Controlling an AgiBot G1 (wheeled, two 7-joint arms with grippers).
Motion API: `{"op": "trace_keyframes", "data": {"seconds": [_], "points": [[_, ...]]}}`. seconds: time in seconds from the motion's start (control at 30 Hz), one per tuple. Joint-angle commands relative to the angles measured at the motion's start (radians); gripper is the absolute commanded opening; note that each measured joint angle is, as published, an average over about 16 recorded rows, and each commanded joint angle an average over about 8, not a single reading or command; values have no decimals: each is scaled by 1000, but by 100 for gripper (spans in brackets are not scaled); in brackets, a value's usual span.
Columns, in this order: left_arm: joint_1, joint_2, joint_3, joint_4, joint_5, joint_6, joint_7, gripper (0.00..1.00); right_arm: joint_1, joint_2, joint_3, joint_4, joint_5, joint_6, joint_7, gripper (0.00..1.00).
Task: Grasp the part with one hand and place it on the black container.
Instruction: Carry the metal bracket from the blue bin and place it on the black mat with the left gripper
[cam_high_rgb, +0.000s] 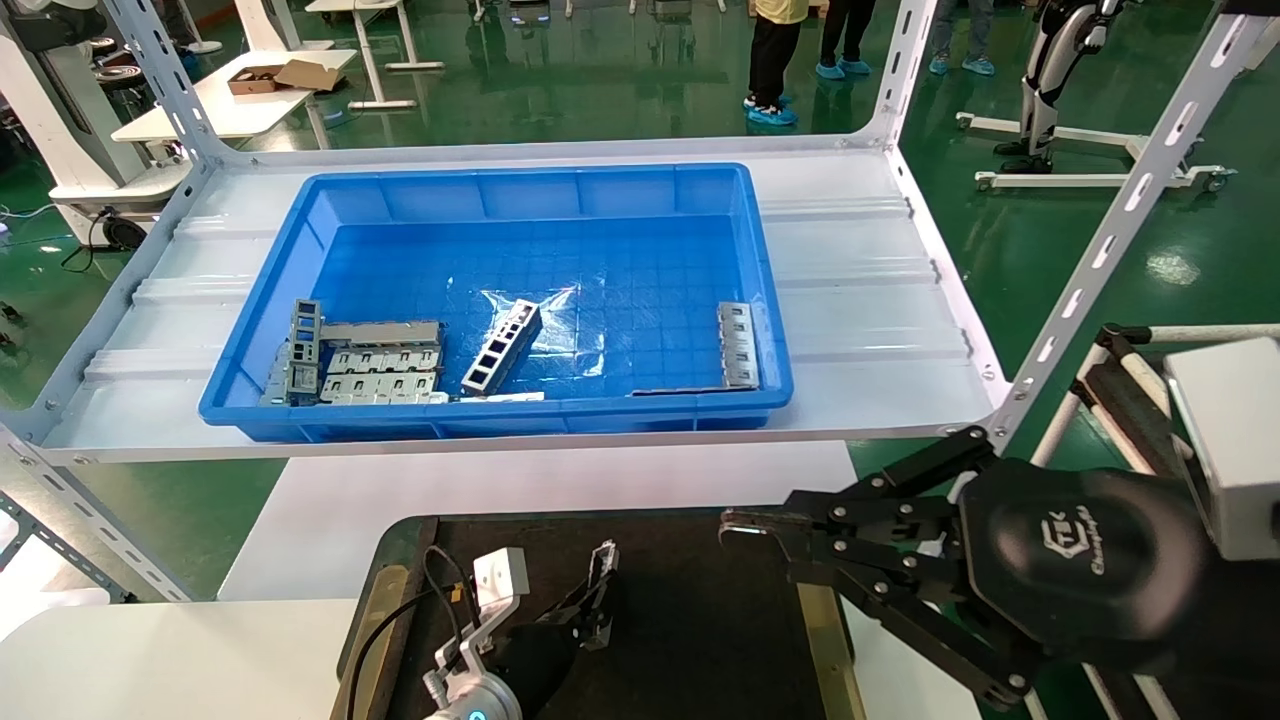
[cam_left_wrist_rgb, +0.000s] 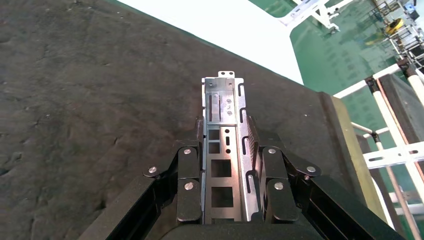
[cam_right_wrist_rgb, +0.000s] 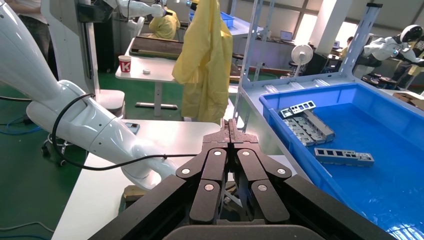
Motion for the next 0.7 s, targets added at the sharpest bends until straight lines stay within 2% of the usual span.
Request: {"op": "trace_keyframes", "data": {"seconds": [0.03, 0.13, 0.2, 0.7], "points": [[-2, 0, 12, 3, -11, -11, -4, 51, 0, 0, 0, 0, 0, 0, 0, 100], [-2, -2, 21, 6, -22, -17, -6, 87, 0, 0, 0, 0, 0, 0, 0, 100], [-1, -3, 24, 8, -28, -21, -6, 100, 0, 0, 0, 0, 0, 0, 0, 100], [20, -3, 47, -13, -63, -52, -12, 100, 0, 1, -1, 0, 1, 1, -1, 100]]}}
